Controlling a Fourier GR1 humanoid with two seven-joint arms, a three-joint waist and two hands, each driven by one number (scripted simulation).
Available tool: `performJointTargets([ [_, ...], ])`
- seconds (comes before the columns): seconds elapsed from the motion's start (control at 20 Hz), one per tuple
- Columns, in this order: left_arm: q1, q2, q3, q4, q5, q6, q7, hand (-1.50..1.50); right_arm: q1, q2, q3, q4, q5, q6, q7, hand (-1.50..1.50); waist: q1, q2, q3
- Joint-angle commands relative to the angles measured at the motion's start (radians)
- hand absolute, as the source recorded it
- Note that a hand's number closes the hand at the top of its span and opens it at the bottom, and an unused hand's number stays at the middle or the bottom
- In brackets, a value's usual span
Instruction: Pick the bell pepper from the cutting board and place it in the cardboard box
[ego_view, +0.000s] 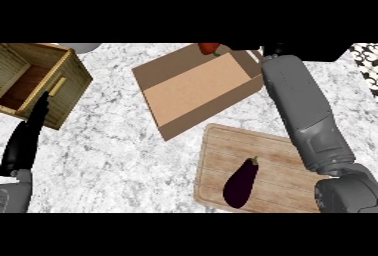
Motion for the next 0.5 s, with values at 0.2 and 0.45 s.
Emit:
performJointTargets([
  [0.2,0.070,-0.027,0.014,-0.023,-0.011,0.034,-0.025,0.00,0.132,-0.167,-0.032,-0.059,-0.080,0.170,-0.048,-1.50,-0.040,-0.016,-0.001],
  [0.45,0.153,0.028,0.066,-0.045,0.030,-0.031,-0.060,0.00,0.267,-0.201,0.010,-0.177,-0.094,0.247,-0.048,-1.50,-0.046,-0.022,-0.001],
])
